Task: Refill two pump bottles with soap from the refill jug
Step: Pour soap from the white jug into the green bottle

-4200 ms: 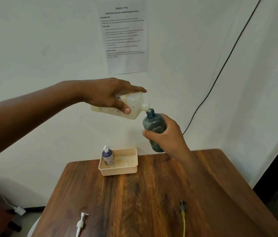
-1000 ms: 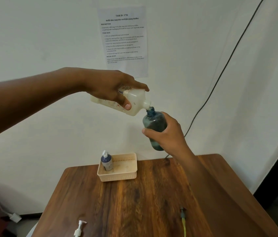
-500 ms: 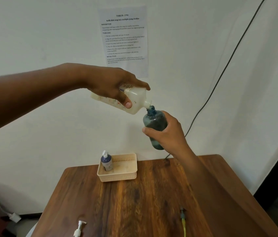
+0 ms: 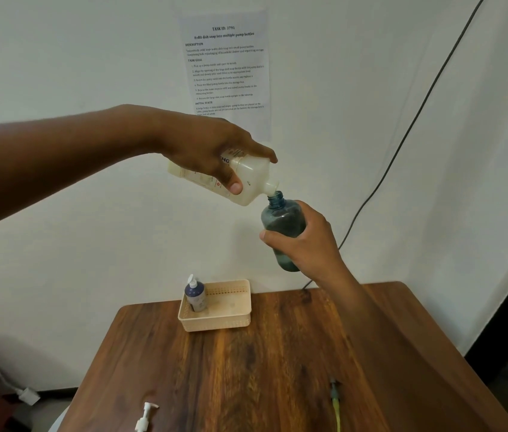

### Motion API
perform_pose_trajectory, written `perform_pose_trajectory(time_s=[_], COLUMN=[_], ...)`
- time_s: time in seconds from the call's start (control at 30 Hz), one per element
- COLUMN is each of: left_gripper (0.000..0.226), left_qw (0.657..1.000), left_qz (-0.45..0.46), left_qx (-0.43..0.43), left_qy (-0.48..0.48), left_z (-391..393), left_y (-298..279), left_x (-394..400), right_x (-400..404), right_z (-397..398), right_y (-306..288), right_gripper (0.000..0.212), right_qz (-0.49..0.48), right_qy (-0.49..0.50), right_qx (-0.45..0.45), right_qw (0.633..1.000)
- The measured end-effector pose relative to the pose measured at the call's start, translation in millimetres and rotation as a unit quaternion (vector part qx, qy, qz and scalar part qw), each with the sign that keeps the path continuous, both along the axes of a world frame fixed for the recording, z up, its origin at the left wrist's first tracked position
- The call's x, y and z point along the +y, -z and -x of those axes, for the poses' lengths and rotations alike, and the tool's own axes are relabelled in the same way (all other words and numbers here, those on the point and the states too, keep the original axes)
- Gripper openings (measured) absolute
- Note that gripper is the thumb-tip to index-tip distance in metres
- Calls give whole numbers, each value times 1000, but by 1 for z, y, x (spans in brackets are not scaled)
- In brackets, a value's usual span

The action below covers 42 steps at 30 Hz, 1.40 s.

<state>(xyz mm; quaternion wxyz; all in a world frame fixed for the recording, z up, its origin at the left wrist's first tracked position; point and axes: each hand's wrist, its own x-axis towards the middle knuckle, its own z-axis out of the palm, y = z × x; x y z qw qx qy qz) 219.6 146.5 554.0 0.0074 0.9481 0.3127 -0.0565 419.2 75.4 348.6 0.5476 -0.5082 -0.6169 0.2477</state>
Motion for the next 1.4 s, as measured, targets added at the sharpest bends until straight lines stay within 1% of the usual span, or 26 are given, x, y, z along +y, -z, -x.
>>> perform_pose_trajectory(time_s=[0.1, 0.23, 0.47, 0.83, 0.97, 1.4], left_gripper=[80, 76, 76, 76, 76, 75], left_qw=[1000, 1000, 999, 998, 997, 994], left_qz=[-1, -13, -34, -41, -44, -70], left_qx=[2, 14, 35, 53, 57, 82], left_qy=[3, 5, 6, 2, -1, 6], left_z=[-1, -2, -7, -9, -9, -16], left_y=[-2, -4, -8, -16, -17, -19], left_x=[0, -2, -8, -8, -9, -14], right_x=[1, 1, 3, 1, -2, -2], right_z=[0, 0, -1, 1, 2, 2], right_y=[0, 1, 3, -2, -3, -1], right_gripper=[63, 63, 65, 63, 59, 62], right_qz=[-1, 2, 2, 4, 4, 5], right_qy=[4, 6, 9, 2, -3, 0], right_qx=[-3, -7, -9, -8, 0, -2], right_qw=[1000, 1000, 1000, 1000, 1000, 1000])
